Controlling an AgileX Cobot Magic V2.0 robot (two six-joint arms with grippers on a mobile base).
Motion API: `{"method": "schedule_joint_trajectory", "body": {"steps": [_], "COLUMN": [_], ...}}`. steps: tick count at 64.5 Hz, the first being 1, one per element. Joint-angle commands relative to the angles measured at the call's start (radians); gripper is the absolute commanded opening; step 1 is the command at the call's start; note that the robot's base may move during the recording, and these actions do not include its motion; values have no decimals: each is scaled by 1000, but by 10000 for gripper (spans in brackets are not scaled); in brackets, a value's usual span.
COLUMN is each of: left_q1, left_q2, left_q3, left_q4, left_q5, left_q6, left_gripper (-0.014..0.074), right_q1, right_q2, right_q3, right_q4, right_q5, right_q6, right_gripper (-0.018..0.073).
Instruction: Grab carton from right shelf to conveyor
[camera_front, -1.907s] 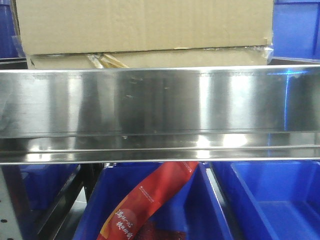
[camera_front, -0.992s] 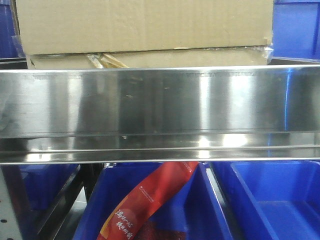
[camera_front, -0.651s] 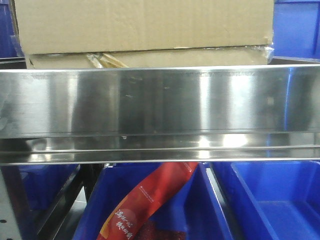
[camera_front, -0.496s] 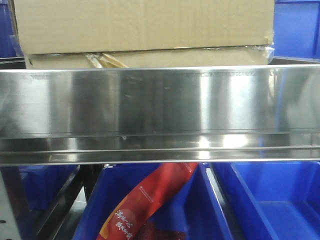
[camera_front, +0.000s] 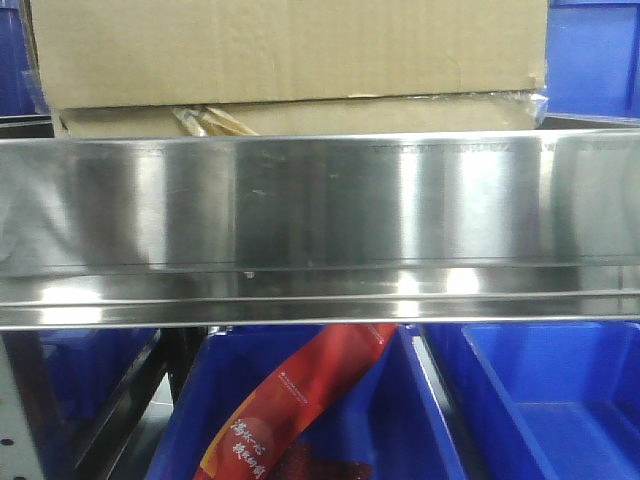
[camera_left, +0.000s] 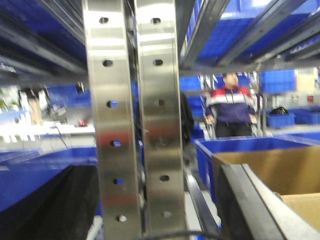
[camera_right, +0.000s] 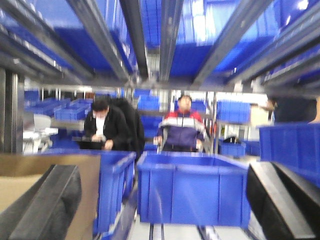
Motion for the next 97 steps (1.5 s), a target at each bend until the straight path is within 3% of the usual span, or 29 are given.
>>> {"method": "schedule_joint_trajectory", "body": {"steps": [1, 7, 13, 26, 35, 48, 52, 62, 72, 83, 97], "left_q1": [-46, -142, -275, -550, -636, -591, -558, -465, -415, -415, -400], "left_q2": [52, 87, 141, 303, 448, 698, 773, 931, 1056, 1172, 1266], "left_q3": [-24, -41, -79, -159, -238, -493, -583, -829, -1020, -1155, -1202], "left_q4": [-24, -24, -24, -24, -24, -14, -10, 83, 161, 286, 312], "left_q5": [22, 34, 100, 144, 114, 188, 266, 512, 695, 861, 904], "left_q6": [0, 45, 138, 138, 89, -41, -92, -240, -338, -426, -465], "left_gripper": [407, 407, 407, 407, 405, 402, 402, 402, 402, 402, 402], "right_q1": [1, 1, 10, 135, 214, 242, 242, 242, 237, 237, 237], "right_q2": [22, 42, 86, 222, 386, 666, 759, 950, 1130, 1292, 1437], "right_q3": [-10, -43, -118, -235, -367, -667, -782, -1035, -1272, -1474, -1583], "right_q4": [-3, 7, 13, 30, 30, 30, 30, 30, 30, 30, 35], "right_q5": [-17, 43, 198, 251, 372, 571, 633, 810, 973, 1078, 1110], "right_q6": [-2, -2, -2, -2, -2, -2, -2, 0, 45, 63, 67], "right_gripper": [558, 558, 558, 558, 558, 558, 558, 558, 558, 558, 558]}}
